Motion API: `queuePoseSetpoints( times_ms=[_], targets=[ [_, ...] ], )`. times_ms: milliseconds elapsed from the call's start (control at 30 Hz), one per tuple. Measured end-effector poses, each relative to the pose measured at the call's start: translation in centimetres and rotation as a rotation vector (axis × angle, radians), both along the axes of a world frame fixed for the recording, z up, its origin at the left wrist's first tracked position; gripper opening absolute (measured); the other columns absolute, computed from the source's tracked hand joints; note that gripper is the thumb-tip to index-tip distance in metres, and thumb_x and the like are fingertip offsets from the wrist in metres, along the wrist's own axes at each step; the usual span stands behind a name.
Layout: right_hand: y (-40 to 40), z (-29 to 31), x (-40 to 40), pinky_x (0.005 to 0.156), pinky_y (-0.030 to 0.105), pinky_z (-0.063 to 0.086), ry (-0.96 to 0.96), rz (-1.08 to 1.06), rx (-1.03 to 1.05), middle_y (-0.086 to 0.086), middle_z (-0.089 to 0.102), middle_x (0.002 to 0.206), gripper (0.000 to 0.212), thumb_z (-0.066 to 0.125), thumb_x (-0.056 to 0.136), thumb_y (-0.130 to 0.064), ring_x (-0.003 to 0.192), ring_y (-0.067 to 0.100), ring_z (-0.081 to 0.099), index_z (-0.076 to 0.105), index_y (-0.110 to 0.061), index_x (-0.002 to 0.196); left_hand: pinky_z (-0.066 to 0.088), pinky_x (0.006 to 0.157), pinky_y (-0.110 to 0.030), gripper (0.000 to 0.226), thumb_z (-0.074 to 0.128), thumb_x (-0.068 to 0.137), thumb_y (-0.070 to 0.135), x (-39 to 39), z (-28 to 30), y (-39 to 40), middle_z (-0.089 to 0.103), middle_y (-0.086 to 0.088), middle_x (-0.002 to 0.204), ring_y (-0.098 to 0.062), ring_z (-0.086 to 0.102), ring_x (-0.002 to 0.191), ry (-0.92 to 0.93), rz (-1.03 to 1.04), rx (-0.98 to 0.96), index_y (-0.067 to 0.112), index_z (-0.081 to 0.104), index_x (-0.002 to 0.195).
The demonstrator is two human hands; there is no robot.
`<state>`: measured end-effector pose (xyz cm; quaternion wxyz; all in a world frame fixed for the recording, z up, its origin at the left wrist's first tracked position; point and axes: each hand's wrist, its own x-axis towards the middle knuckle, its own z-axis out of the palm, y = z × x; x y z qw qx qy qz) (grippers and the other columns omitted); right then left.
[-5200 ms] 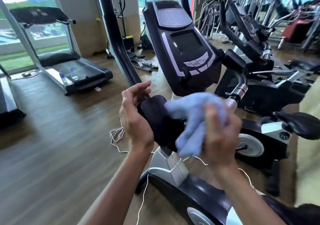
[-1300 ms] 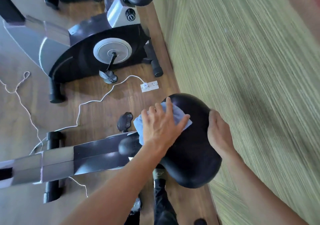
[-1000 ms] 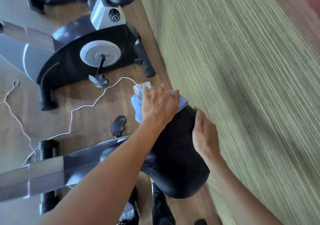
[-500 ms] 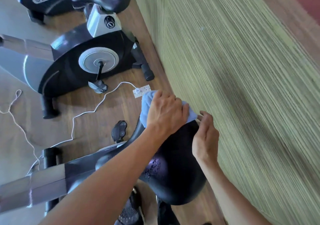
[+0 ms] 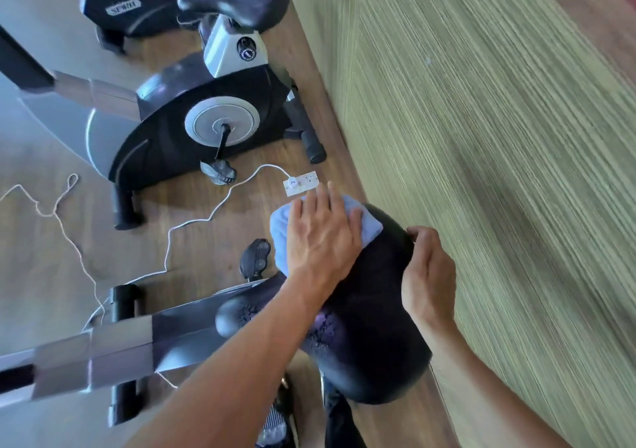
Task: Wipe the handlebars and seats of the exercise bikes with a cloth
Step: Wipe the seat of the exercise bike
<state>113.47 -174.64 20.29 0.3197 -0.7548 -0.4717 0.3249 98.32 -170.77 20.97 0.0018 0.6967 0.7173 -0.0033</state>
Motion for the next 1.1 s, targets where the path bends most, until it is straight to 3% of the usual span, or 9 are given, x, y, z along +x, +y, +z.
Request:
queuePoseSetpoints(
  times_ms=[100, 233, 367, 533, 667, 833, 900, 967, 1100],
  targets=[
    [0.0, 0.1, 0.3, 0.08, 0.042, 0.05, -0.025, 0.026, 0.008, -0.008, 0.067, 0.093, 0.048, 0.019, 0.102, -0.043, 0.087, 0.019, 0.062, 0.061, -0.023, 0.11, 0.043, 0.097, -0.044, 0.062, 0.028, 0.106, 0.043, -0.4, 0.0, -0.2, 0.069, -0.015, 0.121, -0.032, 0.063, 0.103, -0.025, 0.017, 0.015, -0.001, 0.059, 0.136],
    [-0.4, 0.8, 0.1, 0.083, 0.044, 0.05, -0.057, 0.077, 0.004, -0.009, 0.064, 0.095, 0.052, 0.017, 0.101, -0.051, 0.086, 0.016, 0.06, 0.059, -0.023, 0.112, 0.044, 0.086, -0.042, 0.053, 0.036, 0.106, 0.043, -5.2, 0.4, -9.3, 0.069, -0.011, 0.099, -0.031, 0.062, 0.085, 0.046, 0.048, 0.06, 0.002, 0.066, 0.122],
    [-3.1, 1.2, -0.7, 0.086, 0.042, 0.045, -0.119, 0.064, -0.014, -0.004, 0.065, 0.114, 0.061, 0.013, 0.1, -0.058, 0.099, 0.021, 0.059, 0.055, -0.022, 0.126, 0.047, 0.085, -0.045, 0.052, 0.039, 0.108, 0.042, -10.5, 0.7, -15.8, 0.067, -0.014, 0.104, -0.033, 0.061, 0.089, 0.117, 0.021, 0.079, 0.0, 0.063, 0.126],
    [-3.6, 0.9, -1.9, 0.106, 0.052, 0.04, -0.192, 0.03, -0.05, 0.007, 0.056, 0.146, 0.062, 0.016, 0.105, -0.056, 0.13, 0.034, 0.053, 0.041, -0.02, 0.149, 0.044, 0.071, -0.045, 0.042, 0.041, 0.104, 0.035, -9.6, -0.1, -12.1, 0.066, -0.011, 0.071, -0.034, 0.059, 0.067, 0.064, 0.069, 0.207, 0.013, 0.064, 0.077],
    [-3.6, 0.7, -1.8, 0.097, 0.053, 0.048, -0.191, -0.013, -0.009, 0.007, 0.066, 0.122, 0.07, 0.012, 0.098, -0.065, 0.11, 0.034, 0.061, 0.045, -0.02, 0.139, 0.043, 0.071, -0.043, 0.044, 0.042, 0.102, 0.034, -8.9, 0.2, -11.2, 0.066, -0.012, 0.066, -0.033, 0.059, 0.063, 0.061, 0.045, 0.167, 0.013, 0.064, 0.07],
    [-4.2, 0.8, -1.8, 0.081, 0.042, 0.041, -0.094, -0.076, 0.028, -0.003, 0.059, 0.096, 0.052, 0.02, 0.106, -0.053, 0.092, 0.026, 0.057, 0.05, -0.017, 0.128, 0.045, 0.085, -0.044, 0.048, 0.035, 0.105, 0.038, -8.7, -0.3, -11.4, 0.069, -0.013, 0.083, -0.032, 0.061, 0.078, 0.076, -0.146, 0.221, 0.007, 0.069, 0.092],
    [-4.4, 0.9, -1.7, 0.083, 0.039, 0.038, -0.041, -0.105, 0.054, -0.002, 0.059, 0.103, 0.052, 0.021, 0.106, -0.051, 0.095, 0.024, 0.055, 0.051, -0.016, 0.13, 0.042, 0.104, -0.044, 0.055, 0.032, 0.107, 0.039, -8.8, -1.1, -13.0, 0.069, -0.019, 0.117, -0.034, 0.063, 0.109, 0.094, -0.259, 0.292, -0.002, 0.064, 0.125],
    [-4.6, 0.8, -1.6, 0.084, 0.037, 0.036, -0.002, -0.138, 0.071, -0.003, 0.062, 0.111, 0.051, 0.022, 0.105, -0.049, 0.098, 0.021, 0.055, 0.055, -0.017, 0.127, 0.031, 0.119, -0.043, 0.06, 0.031, 0.108, 0.037, -8.8, -2.3, -15.5, 0.051, -0.022, 0.151, -0.032, 0.048, 0.141, 0.111, -0.398, 0.386, -0.005, 0.047, 0.147],
    [-4.8, 0.5, -1.4, 0.089, 0.038, 0.045, 0.104, -0.182, 0.116, -0.007, 0.069, 0.114, 0.051, 0.024, 0.101, -0.05, 0.105, 0.017, 0.062, 0.064, -0.024, 0.115, 0.026, 0.124, -0.041, 0.061, 0.029, 0.109, 0.036, -6.0, -3.4, -16.4, 0.038, -0.023, 0.159, -0.03, 0.037, 0.15, 0.1, -0.443, 0.429, -0.005, 0.041, 0.152]
  ],
)
